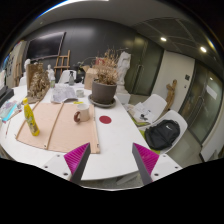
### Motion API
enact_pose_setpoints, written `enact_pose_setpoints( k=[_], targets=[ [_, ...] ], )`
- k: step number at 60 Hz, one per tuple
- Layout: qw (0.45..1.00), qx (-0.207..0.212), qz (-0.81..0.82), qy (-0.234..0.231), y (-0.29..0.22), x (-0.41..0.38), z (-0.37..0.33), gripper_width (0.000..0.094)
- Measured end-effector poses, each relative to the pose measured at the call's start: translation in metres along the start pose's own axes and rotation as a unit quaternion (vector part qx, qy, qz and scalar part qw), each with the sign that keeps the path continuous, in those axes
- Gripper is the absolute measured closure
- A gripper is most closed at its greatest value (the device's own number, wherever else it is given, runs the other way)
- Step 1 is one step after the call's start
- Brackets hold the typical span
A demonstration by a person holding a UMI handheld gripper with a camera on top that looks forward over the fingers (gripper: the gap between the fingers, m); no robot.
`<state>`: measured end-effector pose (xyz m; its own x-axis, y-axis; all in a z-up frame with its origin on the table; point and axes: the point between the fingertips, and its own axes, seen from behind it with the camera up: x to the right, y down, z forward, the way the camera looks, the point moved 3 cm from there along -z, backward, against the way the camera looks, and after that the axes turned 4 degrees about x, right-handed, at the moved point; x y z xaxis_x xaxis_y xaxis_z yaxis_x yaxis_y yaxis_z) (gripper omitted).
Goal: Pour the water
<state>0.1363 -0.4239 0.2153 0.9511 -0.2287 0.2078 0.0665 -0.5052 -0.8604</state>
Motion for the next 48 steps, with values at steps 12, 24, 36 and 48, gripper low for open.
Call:
enact_pose_setpoints(
  k=[12,24,36,48],
  targets=[
    [1.000,0.005,-0.019,-0.023,-0.003,-0.066,-0.002,0.0076],
    [0.996,0.046,-0.030,-0.064,-0.005,-0.177,-0.010,0.0075],
    [0.989,0.063,-0.020,-0.132,0.006,-0.308,-0.013,0.0076],
    [0.984,0.076,0.001,-0.161,0.001,-0.406,0.027,0.0080]
  ],
)
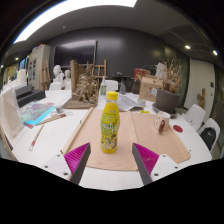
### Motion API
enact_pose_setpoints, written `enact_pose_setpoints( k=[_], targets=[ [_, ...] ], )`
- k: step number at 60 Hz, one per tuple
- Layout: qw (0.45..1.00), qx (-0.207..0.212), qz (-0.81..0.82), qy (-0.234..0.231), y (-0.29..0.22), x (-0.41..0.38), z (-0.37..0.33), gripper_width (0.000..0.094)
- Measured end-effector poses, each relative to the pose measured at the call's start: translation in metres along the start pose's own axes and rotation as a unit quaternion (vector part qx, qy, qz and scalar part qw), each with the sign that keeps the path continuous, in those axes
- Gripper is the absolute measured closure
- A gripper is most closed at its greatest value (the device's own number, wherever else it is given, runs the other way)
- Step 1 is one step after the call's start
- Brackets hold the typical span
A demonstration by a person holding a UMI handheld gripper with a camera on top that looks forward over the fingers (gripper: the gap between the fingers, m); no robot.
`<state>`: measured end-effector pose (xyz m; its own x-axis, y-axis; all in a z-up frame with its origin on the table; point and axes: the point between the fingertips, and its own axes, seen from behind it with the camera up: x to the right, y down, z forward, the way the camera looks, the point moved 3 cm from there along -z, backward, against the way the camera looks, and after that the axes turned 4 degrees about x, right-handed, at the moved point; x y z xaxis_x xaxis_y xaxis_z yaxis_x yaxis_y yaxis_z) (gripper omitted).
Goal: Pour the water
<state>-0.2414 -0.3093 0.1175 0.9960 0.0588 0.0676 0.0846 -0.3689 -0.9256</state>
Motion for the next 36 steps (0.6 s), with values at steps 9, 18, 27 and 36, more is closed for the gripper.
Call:
enact_pose_setpoints(
  k=[9,18,27,36],
  targets=[
    [0.998,0.014,0.040,0.037,-0.006,-0.003,0.068,0.0099],
    [0.996,0.026,0.072,0.049,-0.013,-0.001,0.115,0.0290],
    [0.997,0.037,0.044,0.046,-0.018,-0.007,0.133,0.0460],
    [0.997,0.033,0.053,0.041,-0.018,-0.008,0.136,0.0590]
  ],
)
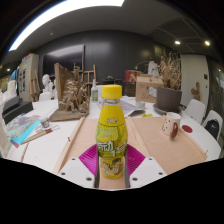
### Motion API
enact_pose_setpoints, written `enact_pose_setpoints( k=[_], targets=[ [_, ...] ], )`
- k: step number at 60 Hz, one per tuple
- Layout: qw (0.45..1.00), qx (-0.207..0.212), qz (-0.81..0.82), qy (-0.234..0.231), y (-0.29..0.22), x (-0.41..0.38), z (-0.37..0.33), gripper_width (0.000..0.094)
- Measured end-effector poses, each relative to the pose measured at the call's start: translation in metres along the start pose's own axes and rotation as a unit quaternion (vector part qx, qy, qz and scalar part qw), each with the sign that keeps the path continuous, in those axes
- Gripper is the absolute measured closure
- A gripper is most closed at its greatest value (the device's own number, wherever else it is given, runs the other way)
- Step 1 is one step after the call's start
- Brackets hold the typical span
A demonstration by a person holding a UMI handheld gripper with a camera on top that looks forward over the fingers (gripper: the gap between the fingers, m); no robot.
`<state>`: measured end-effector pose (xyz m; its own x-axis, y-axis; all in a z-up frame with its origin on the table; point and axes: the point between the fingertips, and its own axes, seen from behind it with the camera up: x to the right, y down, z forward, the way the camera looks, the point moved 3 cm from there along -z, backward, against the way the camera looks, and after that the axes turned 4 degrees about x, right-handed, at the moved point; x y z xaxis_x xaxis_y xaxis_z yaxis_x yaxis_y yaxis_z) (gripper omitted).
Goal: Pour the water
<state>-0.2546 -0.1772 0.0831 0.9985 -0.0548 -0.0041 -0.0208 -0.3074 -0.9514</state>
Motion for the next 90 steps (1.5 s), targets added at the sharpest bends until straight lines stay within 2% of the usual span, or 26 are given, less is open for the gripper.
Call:
enact_pose_setpoints(
  k=[2,3,13,22,27,33,41,59,64,72,77,84,90],
  targets=[
    [1.000,-0.002,-0.003,-0.002,0.000,0.000,0.000,0.0600],
    [1.000,-0.002,-0.004,-0.004,0.000,0.000,0.000,0.0648],
    [0.999,-0.013,0.024,-0.029,-0.013,-0.002,-0.003,0.0648],
    [0.986,0.000,0.142,-0.084,-0.077,0.001,-0.001,0.0649],
    [0.962,0.007,0.246,-0.119,-0.114,0.020,0.010,0.0650],
    [0.910,0.002,0.388,-0.146,-0.158,0.049,0.025,0.0650],
    [0.825,-0.006,0.542,-0.160,-0.181,0.100,0.054,0.0650],
    [0.582,-0.069,0.793,-0.165,-0.148,0.169,0.133,0.0652],
    [0.554,-0.075,0.813,-0.163,-0.140,0.175,0.140,0.0651],
    [0.556,-0.089,0.810,-0.167,-0.133,0.177,0.140,0.0652],
    [0.587,-0.096,0.786,-0.167,-0.135,0.178,0.139,0.0652],
    [0.692,-0.076,0.697,-0.173,-0.157,0.187,0.132,0.0652],
    [0.808,-0.013,0.564,-0.167,-0.198,0.219,0.120,0.0650]
  ],
)
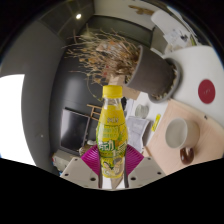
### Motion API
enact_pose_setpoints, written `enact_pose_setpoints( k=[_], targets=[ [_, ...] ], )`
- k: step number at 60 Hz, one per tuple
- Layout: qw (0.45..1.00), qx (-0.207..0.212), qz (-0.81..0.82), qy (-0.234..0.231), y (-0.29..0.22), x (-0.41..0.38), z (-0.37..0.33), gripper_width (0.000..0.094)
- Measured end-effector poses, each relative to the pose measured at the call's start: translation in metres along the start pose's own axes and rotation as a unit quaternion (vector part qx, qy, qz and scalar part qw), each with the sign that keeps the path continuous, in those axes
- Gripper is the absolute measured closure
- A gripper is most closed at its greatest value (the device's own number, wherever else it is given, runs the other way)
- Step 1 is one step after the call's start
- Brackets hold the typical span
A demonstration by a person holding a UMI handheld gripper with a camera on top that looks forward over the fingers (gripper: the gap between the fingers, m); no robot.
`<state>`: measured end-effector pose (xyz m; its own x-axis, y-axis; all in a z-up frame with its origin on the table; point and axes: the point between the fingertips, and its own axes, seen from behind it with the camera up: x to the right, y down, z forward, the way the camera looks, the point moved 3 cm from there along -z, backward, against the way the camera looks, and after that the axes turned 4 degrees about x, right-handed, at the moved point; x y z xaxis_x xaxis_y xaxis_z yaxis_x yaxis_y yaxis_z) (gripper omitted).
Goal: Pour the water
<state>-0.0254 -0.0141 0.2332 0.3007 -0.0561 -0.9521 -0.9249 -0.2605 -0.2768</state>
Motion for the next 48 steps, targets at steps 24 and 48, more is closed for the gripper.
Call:
enact_pose_setpoints(
  k=[24,48],
  targets=[
    [0.839,0.141,-0.509,0.129,-0.188,0.036,-0.052,0.0650],
    [0.787,0.054,-0.569,0.231,-0.183,0.221,-0.051,0.0644]
  ],
)
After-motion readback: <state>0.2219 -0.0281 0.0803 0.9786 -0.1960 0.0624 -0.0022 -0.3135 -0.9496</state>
